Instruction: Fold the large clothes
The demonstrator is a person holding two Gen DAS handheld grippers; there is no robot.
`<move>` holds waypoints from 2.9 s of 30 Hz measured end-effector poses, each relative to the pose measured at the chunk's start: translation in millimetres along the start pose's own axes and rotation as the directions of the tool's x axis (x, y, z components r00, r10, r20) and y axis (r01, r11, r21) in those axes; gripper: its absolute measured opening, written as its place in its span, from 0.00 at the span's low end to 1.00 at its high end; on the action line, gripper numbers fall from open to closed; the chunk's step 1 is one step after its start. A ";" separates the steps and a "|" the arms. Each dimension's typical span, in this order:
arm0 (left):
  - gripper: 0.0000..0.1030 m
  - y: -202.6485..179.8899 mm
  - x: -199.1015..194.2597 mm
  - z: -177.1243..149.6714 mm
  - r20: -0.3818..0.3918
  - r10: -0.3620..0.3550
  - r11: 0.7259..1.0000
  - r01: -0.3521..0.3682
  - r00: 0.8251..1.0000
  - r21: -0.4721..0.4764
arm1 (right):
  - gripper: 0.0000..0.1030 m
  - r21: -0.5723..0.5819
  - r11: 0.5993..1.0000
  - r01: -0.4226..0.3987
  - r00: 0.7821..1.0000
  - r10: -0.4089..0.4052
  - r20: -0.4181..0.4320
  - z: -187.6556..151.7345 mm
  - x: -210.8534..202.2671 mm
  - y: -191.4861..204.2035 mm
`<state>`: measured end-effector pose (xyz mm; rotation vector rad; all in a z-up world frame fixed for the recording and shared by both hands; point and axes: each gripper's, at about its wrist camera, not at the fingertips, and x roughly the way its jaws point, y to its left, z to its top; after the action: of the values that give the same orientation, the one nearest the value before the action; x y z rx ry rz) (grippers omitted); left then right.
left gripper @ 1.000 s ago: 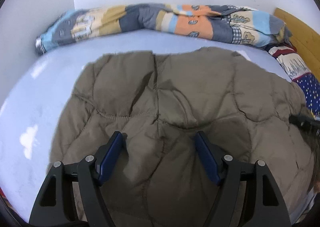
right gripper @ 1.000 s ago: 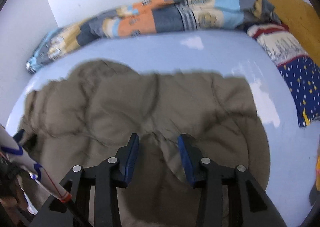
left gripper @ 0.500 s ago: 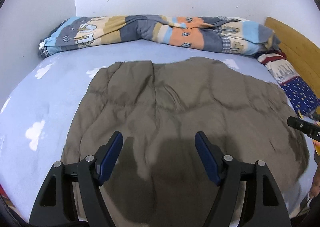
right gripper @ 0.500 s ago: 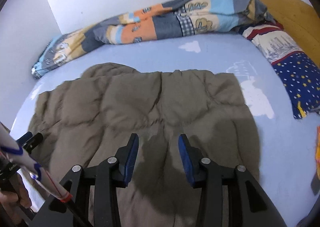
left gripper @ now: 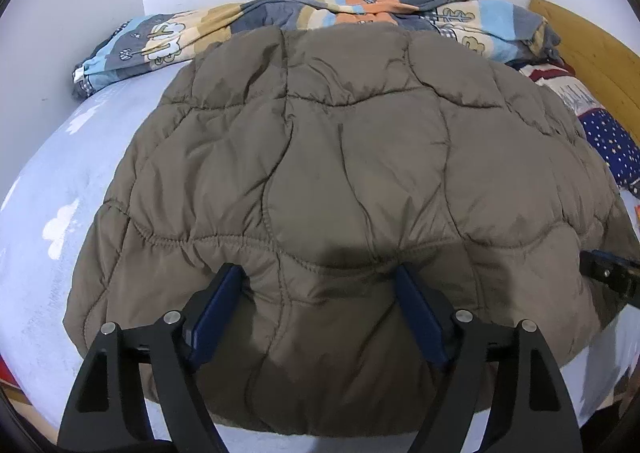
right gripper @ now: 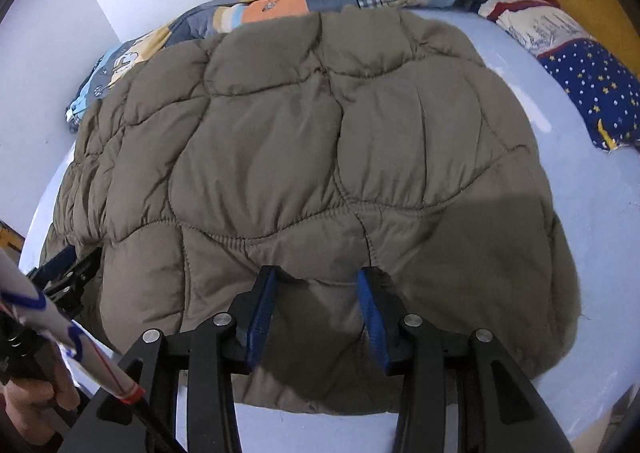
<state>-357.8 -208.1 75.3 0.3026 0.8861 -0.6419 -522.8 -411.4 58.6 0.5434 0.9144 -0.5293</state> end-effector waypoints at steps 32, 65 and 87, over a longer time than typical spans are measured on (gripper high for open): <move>0.78 24.5 -37.5 -48.0 -0.008 0.097 0.993 -0.097 0.995 -0.067 | 0.51 0.007 0.998 0.057 0.987 -0.058 0.148 -66.4 -51.3 17.3; 0.78 -14.2 -214.1 -93.8 0.268 -0.084 0.996 0.084 0.960 0.013 | 0.65 -0.086 0.986 0.142 0.940 -0.107 0.324 -139.0 -165.7 87.3; 0.94 0.4 -266.8 -65.8 0.324 0.109 0.994 -0.097 0.940 -0.051 | 0.92 -0.109 0.983 0.150 0.904 -0.091 0.418 -124.7 -228.1 115.6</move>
<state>-521.9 -70.5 247.5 0.2023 0.5583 -0.5588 -637.8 -201.7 212.7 0.2328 0.5754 -0.6582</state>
